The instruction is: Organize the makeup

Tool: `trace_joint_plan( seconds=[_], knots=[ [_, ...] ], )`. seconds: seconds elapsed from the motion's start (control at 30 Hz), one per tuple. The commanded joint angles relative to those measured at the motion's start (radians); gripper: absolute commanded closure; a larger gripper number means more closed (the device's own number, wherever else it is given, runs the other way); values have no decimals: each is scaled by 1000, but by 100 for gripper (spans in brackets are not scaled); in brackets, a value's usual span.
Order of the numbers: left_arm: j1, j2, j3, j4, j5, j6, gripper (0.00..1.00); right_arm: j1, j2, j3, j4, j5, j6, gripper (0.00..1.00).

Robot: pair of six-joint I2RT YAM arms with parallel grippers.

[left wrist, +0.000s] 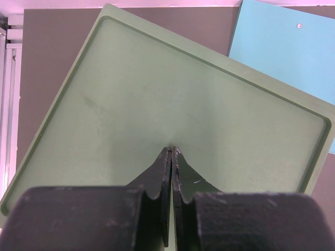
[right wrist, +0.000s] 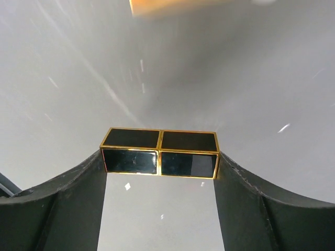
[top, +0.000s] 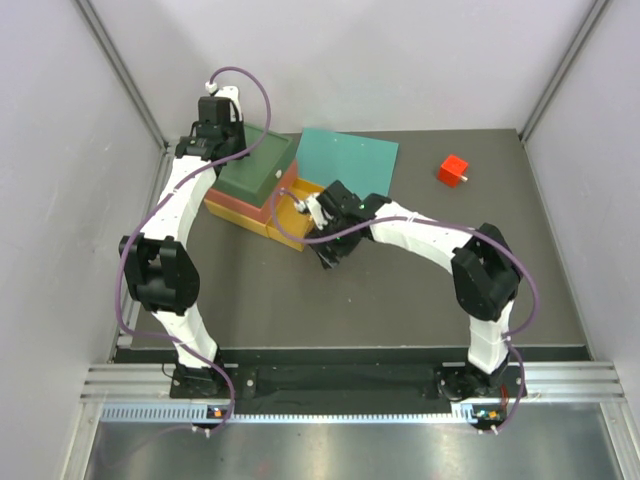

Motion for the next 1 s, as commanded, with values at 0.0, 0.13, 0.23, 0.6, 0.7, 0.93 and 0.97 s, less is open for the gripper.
trace_joint_plan(
  seconds=[0.0,0.13,0.23,0.6,0.7,0.93,0.97],
  knots=[
    [3,108,-73,-255,30,-2,95,12,-39,177,11,2,24,99],
    [3,106,-75,-255,31,-2,95,12,21,278,35,-7,42,99],
    [3,108,-73,-256,33,-3,95,12,85,359,55,-24,58,99],
    [3,95,-84,-256,31,-3,95,-17,337,614,110,-40,108,91],
    [3,88,-90,-253,27,-2,95,-26,363,623,118,-41,121,78],
    [3,83,-96,-253,27,-2,95,-34,328,579,144,-26,136,50],
    [3,83,-95,-252,25,-2,95,-33,319,570,153,-21,142,44]
  ],
)
